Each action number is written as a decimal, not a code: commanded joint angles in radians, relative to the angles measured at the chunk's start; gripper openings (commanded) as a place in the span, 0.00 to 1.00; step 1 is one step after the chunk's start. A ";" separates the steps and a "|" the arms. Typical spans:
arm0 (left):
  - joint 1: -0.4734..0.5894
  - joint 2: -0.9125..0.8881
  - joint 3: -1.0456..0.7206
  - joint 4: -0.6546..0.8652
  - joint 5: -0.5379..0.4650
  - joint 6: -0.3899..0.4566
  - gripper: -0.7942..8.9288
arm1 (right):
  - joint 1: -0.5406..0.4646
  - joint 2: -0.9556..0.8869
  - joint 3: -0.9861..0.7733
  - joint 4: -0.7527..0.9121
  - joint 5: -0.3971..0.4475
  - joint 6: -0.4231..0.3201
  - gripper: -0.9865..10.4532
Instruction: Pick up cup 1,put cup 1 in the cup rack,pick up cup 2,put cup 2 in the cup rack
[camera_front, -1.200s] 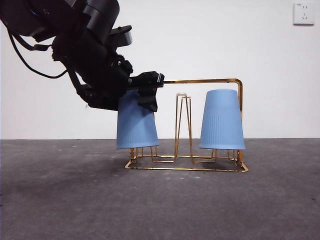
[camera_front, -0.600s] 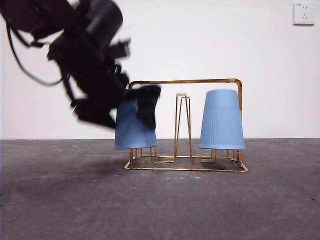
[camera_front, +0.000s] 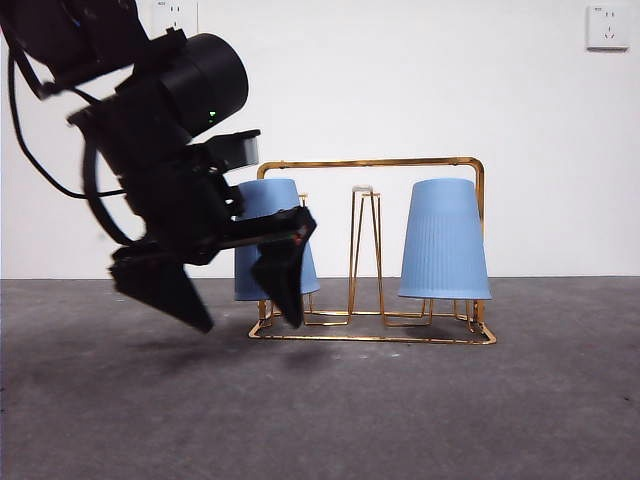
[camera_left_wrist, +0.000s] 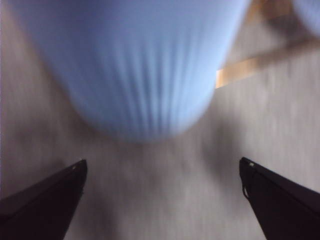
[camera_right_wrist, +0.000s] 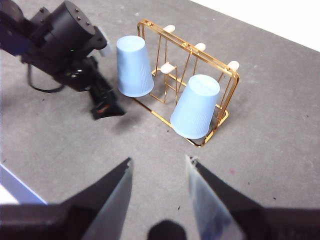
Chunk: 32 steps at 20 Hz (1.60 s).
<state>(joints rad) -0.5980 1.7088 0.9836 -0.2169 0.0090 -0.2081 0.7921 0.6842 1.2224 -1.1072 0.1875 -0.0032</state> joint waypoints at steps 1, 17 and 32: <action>-0.010 -0.050 0.001 -0.107 0.021 -0.004 0.63 | 0.000 0.005 -0.010 -0.004 0.003 0.011 0.25; -0.052 -0.802 0.001 -0.523 0.235 -0.009 0.07 | 0.000 0.127 -0.010 -0.098 -0.134 0.029 0.10; -0.051 -0.901 0.001 -0.564 0.234 -0.008 0.08 | 0.000 0.172 -0.010 -0.109 -0.194 0.037 0.09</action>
<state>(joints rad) -0.6476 0.8093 0.9836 -0.7841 0.2401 -0.2138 0.7918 0.8570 1.2224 -1.2194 -0.0078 0.0235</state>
